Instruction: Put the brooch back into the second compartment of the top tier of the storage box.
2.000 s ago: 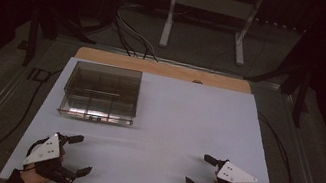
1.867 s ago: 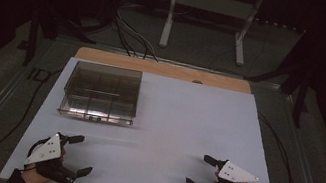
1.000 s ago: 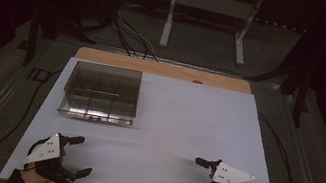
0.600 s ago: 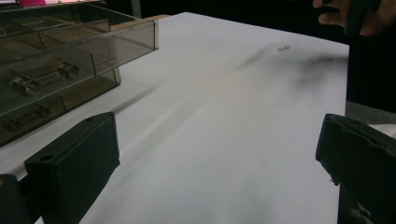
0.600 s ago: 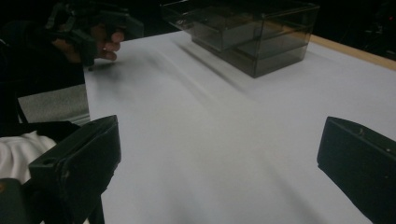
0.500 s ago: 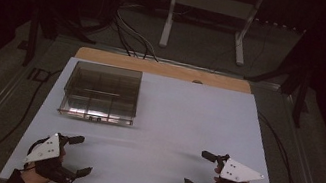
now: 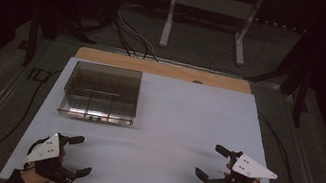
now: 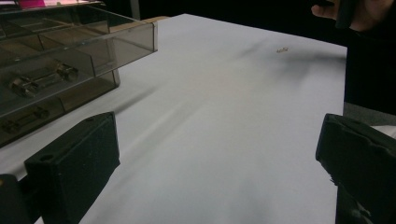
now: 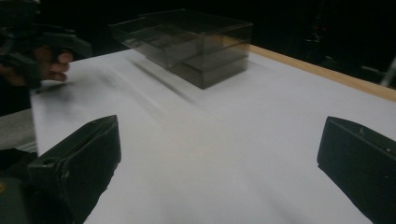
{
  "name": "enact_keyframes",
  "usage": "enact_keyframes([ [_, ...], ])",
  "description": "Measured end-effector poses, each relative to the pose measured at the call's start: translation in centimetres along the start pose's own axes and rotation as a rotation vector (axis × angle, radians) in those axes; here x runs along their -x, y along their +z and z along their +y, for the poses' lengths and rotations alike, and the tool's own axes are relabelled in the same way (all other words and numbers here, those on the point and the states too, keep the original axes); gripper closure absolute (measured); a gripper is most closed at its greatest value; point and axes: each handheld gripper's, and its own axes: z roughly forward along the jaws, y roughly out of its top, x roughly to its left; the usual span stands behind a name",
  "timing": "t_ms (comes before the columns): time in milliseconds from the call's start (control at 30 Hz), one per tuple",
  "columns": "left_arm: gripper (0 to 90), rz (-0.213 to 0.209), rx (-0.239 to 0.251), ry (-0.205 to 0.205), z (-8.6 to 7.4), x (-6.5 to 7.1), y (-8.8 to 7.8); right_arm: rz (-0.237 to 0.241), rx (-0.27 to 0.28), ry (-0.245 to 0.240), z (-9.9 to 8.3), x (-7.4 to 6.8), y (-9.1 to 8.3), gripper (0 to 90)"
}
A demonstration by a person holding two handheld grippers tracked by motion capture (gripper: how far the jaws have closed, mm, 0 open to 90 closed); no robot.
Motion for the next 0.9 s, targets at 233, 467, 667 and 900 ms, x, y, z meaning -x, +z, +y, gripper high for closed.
enact_keyframes([
  [233,0.6,0.001,-0.002,0.0,0.0,0.0,0.0,-0.05,-0.008,0.031,-0.3,1.0,-0.6,0.0],
  [467,0.6,-0.003,-0.003,0.0,0.0,0.0,0.0,-0.09,-0.029,0.047,-0.7,1.8,-1.1,0.0],
  [667,0.6,-0.003,0.001,-0.004,0.0,0.0,0.0,-0.128,-0.06,0.055,-1.0,2.5,-1.5,0.0],
  [900,0.6,-0.004,0.003,-0.004,0.0,0.0,-0.1,-0.155,-0.106,0.078,-1.9,3.6,-2.1,0.0],
])
